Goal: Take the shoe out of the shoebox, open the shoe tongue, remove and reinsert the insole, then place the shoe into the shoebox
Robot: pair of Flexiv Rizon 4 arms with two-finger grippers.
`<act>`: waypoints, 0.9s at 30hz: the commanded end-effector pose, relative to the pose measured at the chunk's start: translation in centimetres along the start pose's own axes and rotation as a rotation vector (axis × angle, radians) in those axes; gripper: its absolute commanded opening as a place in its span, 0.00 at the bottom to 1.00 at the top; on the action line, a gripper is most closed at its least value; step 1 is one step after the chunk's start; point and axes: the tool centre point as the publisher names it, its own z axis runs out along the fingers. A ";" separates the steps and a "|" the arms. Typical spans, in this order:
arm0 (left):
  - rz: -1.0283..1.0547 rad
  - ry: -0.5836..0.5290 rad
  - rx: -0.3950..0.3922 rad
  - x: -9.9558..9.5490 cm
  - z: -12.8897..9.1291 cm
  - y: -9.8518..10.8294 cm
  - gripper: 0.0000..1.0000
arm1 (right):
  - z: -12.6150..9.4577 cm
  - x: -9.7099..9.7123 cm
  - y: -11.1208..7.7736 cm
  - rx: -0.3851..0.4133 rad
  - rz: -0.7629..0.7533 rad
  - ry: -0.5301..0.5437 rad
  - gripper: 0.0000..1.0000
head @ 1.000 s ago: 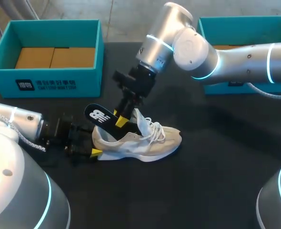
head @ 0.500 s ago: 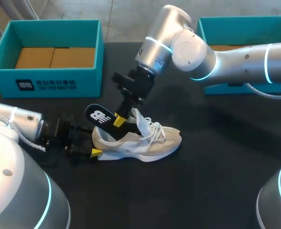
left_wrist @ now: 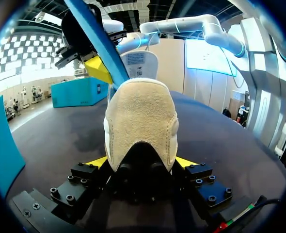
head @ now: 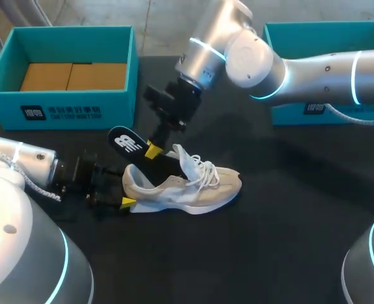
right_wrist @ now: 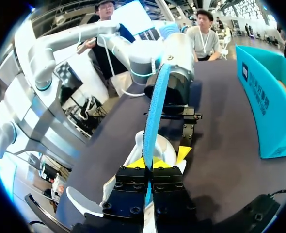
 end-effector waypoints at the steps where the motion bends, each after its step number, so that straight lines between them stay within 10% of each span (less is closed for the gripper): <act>1: 0.000 -0.001 -0.001 -0.1 0.2 0.3 0.00 | 0.1 0.3 0.3 -0.007 -0.017 -0.037 0.00; 27: 0.000 -0.001 -0.001 -0.1 0.2 0.3 0.00 | -0.4 0.5 0.6 -0.034 0.015 -0.043 0.00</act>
